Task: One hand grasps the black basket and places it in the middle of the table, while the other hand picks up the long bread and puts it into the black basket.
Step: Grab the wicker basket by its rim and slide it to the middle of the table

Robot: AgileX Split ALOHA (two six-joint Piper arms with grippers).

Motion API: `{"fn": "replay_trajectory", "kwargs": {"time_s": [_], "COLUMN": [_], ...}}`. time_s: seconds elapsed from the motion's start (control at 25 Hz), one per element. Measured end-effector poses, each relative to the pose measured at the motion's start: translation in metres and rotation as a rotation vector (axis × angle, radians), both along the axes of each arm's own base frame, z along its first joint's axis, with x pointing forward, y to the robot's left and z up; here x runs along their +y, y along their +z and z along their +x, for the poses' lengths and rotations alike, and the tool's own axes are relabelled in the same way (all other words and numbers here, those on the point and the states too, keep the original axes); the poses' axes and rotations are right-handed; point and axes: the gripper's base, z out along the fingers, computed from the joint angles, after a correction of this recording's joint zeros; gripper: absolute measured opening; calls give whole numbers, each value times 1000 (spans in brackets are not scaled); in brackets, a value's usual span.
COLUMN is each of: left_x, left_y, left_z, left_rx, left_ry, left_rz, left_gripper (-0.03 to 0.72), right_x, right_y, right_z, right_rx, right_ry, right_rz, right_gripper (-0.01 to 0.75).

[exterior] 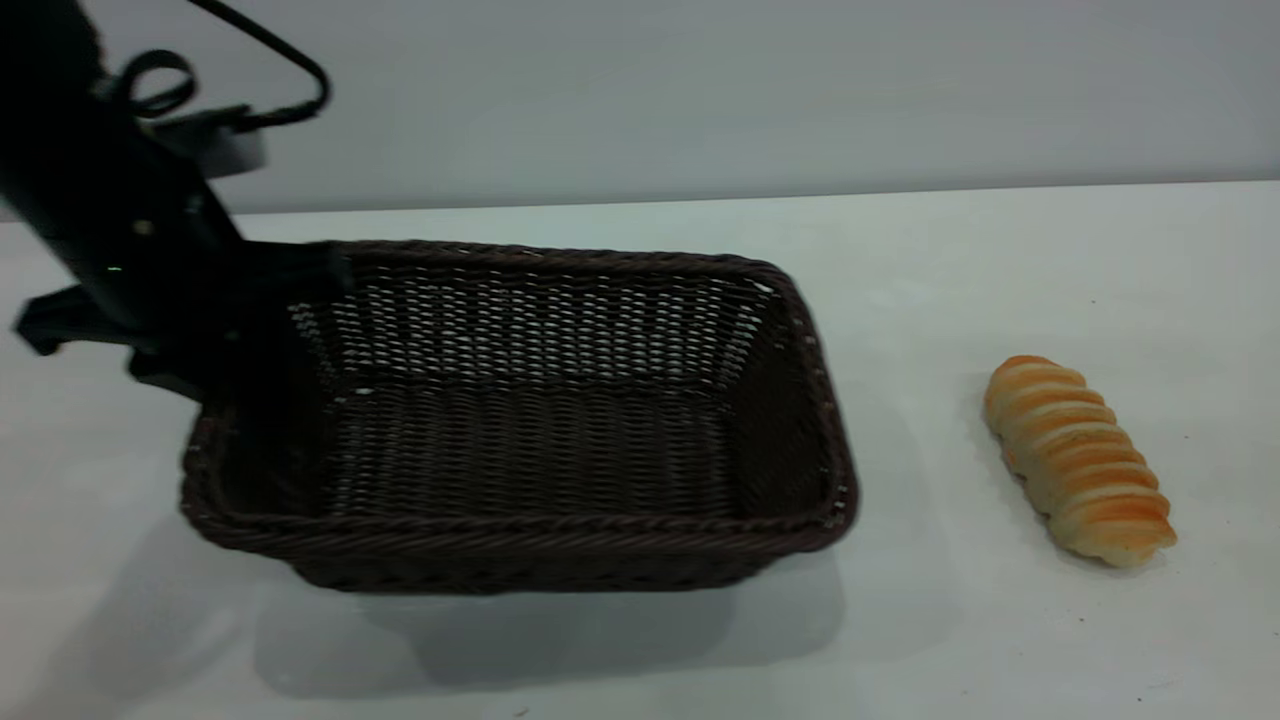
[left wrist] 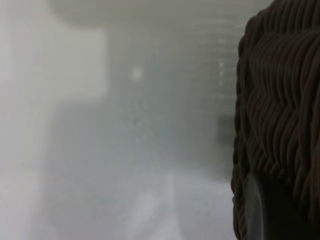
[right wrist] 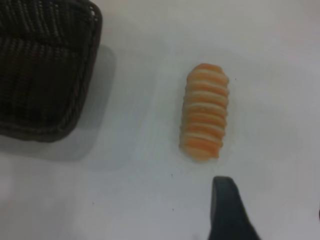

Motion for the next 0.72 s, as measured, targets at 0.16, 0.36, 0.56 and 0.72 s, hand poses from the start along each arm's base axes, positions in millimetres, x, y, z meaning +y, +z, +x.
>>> {"fn": "replay_trajectory", "kwargs": {"time_s": [0.16, 0.36, 0.56, 0.72], "left_x": [-16, -33, -34, -34], "left_y": [-16, -32, -31, -30], "left_z": [10, 17, 20, 20], "left_rx": [31, 65, 66, 78], "left_ry": [-55, -97, -101, -103], "left_rz": [-3, -3, -4, -3], "left_gripper": [139, 139, 139, 249], "right_x": [4, 9, 12, 13], "right_y": [-9, -26, -43, -57], "right_z": [17, 41, 62, 80], "right_rx": [36, 102, 131, 124], "right_ry": [-12, -39, -61, -78], "right_rz": [14, 55, 51, 45], "right_gripper": [414, 414, 415, 451]}}
